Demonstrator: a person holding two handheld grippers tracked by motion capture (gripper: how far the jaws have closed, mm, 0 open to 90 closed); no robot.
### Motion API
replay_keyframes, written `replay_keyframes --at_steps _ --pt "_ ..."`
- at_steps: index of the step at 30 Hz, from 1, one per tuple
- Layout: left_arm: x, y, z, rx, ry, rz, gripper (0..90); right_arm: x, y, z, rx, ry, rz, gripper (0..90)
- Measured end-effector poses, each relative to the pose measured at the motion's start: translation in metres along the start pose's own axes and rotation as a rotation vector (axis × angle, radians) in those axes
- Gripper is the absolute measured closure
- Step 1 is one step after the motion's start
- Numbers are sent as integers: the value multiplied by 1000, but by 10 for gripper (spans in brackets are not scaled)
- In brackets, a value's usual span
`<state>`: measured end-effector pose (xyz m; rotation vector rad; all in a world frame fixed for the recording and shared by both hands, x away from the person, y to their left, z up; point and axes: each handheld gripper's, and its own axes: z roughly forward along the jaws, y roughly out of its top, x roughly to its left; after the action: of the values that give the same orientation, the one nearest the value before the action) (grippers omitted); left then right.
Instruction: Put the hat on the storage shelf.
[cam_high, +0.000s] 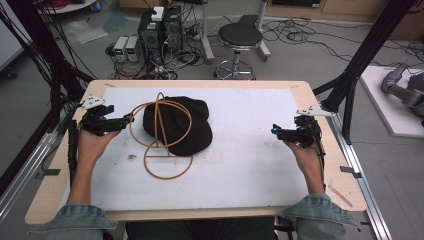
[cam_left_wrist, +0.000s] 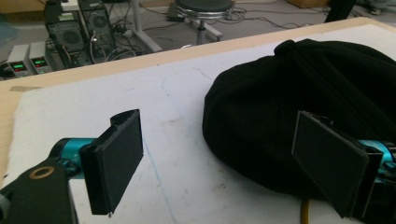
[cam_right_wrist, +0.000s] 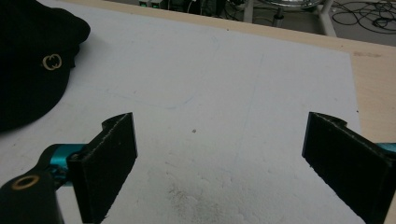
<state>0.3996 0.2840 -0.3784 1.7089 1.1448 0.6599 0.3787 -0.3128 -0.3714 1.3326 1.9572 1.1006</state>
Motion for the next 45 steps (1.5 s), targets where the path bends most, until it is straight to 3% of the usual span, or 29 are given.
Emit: replay_keyframes --at_steps 8,14,20,22,27,30,32,37,41,45 --pt "9 13 19 3 -68 -16 168 1 0 0 -1 0 -3 98" --pt "11 30 32 -2 -154 -13 168 1 0 -1 -5 4 0 98" --pt "11 42 49 -49 -221 -2 170 0 0 -2 -4 6 2 98" --pt "13 41 54 -68 -251 -29 170 0 0 -2 -7 7 4 98" --pt "17 36 64 -82 -278 -60 170 1 0 -1 -2 7 0 98" --pt "14 39 64 -99 -278 -59 169 1 0 -1 0 7 -3 98" --pt "11 46 64 -80 -270 -36 167 1 0 0 2 7 -1 98" --pt "4 71 63 -104 -279 12 167 2 0 2 7 10 -6 98" --pt "-2 80 75 -107 -318 60 166 2 0 1 5 10 -6 98" --pt "-6 74 90 -119 -389 65 160 1 -1 -1 5 8 6 98"
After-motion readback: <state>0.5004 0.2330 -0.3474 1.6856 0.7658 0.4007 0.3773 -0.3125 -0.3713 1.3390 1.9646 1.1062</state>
